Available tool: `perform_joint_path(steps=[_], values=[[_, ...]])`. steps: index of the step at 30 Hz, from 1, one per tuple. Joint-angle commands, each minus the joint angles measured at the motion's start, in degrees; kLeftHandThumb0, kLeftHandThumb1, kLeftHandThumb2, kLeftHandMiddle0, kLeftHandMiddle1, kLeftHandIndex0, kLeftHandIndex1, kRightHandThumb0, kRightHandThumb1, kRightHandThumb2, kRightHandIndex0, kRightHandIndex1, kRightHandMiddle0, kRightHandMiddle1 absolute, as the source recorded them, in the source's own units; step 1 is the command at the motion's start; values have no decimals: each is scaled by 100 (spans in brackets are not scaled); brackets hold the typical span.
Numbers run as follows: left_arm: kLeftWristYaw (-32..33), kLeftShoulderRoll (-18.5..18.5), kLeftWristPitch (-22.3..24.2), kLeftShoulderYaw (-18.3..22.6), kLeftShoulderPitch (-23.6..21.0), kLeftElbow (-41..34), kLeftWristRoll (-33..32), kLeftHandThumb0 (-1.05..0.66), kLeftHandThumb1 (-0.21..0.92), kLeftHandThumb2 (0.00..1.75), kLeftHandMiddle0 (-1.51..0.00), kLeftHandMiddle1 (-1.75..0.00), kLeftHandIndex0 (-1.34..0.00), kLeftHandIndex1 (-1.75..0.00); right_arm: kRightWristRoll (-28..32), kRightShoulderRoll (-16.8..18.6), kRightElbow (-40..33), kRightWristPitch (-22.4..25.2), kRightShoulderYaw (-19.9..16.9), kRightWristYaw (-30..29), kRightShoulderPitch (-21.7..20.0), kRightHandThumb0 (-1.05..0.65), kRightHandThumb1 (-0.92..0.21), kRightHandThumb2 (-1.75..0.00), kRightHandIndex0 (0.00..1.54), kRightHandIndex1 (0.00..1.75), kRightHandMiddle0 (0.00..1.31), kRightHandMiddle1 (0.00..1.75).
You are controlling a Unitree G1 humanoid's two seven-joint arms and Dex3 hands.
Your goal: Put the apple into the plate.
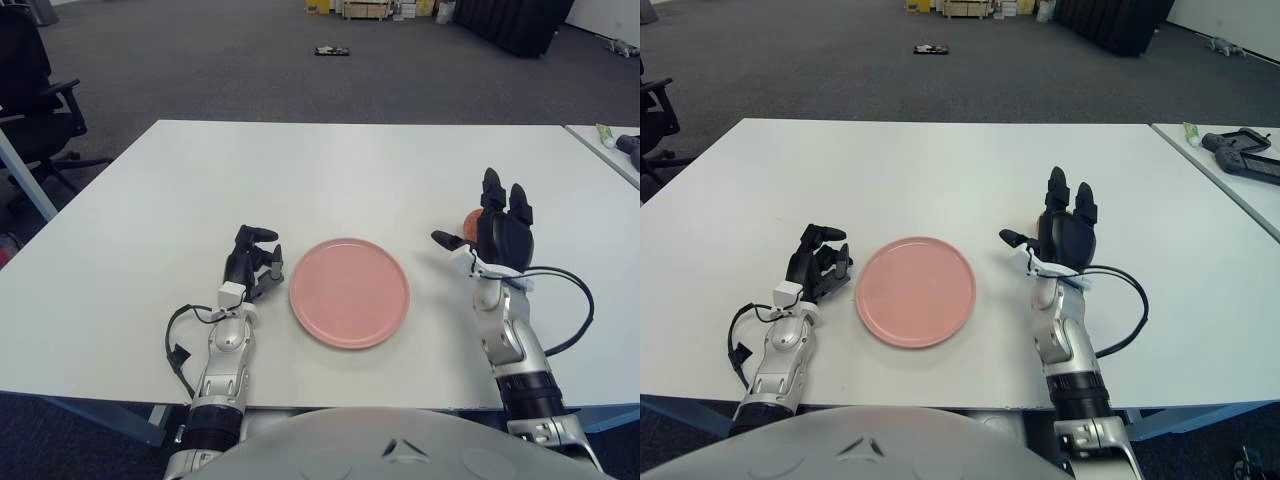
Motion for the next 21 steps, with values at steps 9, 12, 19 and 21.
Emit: perform_joint_path(steps=[9, 12, 19, 21], values=[[14, 9, 1, 27, -34, 143, 8, -39, 63, 93, -58, -171, -38, -175, 692, -359, 1729, -252, -61, -7, -883, -97, -67, -25, 0, 0, 0, 0], [-9, -3, -26, 42, -35, 153, -34, -39, 65, 91, -58, -171, -36, -175, 841, -488, 2277, -263, -18, 68, -1212, -98, -67, -25, 0, 0, 0, 0], [-38, -20, -21, 49, -20, 132, -94, -38, 67, 87, -57, -171, -34, -175, 991, -668, 3178, -57, 172, 256, -1745, -100, -68, -25, 0, 0, 0, 0], [-27, -17, -10, 45, -17, 120, -86, -38, 68, 87, -57, -171, -34, -175, 1025, -697, 3328, -31, 217, 264, -1828, -101, -69, -25, 0, 0, 0, 0]])
